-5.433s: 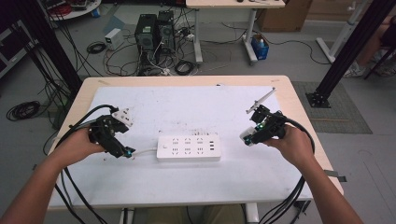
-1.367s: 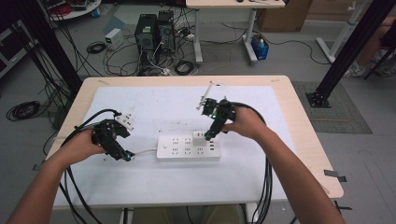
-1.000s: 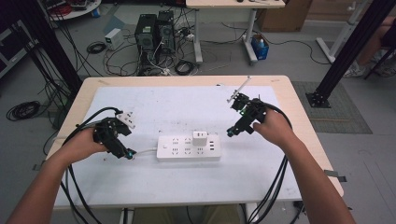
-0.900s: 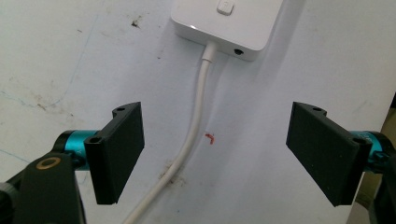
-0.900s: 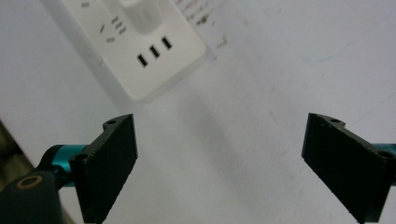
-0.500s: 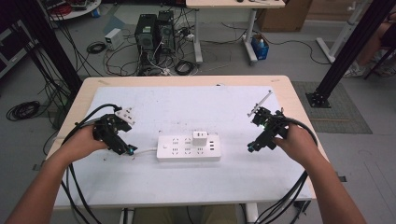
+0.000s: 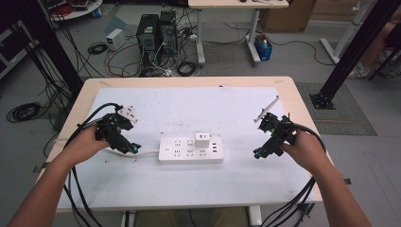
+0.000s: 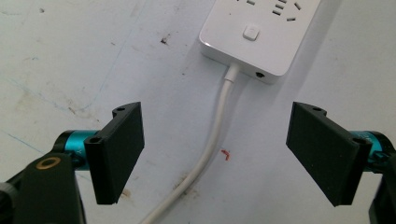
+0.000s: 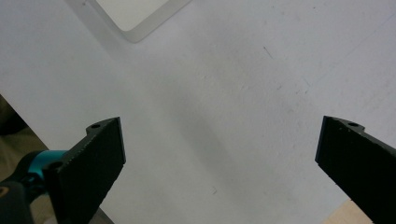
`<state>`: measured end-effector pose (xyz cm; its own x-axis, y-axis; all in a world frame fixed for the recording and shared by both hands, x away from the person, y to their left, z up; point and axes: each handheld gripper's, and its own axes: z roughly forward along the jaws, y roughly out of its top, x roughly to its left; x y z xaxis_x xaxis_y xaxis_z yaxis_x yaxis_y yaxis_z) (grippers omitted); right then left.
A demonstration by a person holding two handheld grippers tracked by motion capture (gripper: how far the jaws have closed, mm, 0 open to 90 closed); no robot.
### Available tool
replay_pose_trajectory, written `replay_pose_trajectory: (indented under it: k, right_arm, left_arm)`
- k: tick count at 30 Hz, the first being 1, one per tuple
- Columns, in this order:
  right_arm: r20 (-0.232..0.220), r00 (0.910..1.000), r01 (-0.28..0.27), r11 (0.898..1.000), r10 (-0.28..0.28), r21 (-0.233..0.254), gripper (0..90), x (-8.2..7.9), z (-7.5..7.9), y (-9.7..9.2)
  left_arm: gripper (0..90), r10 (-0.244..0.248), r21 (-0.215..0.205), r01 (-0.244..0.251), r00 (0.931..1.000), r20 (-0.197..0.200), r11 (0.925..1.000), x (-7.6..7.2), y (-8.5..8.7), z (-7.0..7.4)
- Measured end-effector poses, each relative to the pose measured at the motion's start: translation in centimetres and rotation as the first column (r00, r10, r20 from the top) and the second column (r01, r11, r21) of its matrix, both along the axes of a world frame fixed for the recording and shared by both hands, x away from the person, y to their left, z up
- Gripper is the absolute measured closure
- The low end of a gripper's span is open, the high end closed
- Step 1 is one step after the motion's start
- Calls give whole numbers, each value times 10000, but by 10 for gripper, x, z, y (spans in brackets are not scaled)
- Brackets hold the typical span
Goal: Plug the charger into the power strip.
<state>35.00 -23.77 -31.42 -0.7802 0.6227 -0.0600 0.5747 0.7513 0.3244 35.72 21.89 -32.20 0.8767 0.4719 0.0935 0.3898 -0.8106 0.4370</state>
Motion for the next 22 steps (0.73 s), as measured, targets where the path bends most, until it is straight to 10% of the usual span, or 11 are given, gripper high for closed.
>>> replay_pose_trajectory:
  k: [22]
  right_arm:
    - [-39,9999,-105,9999,106,131,9,3,-9,-2]
  left_arm:
    - [194,18,92,-19,10000,26,10000,1,0,-2]
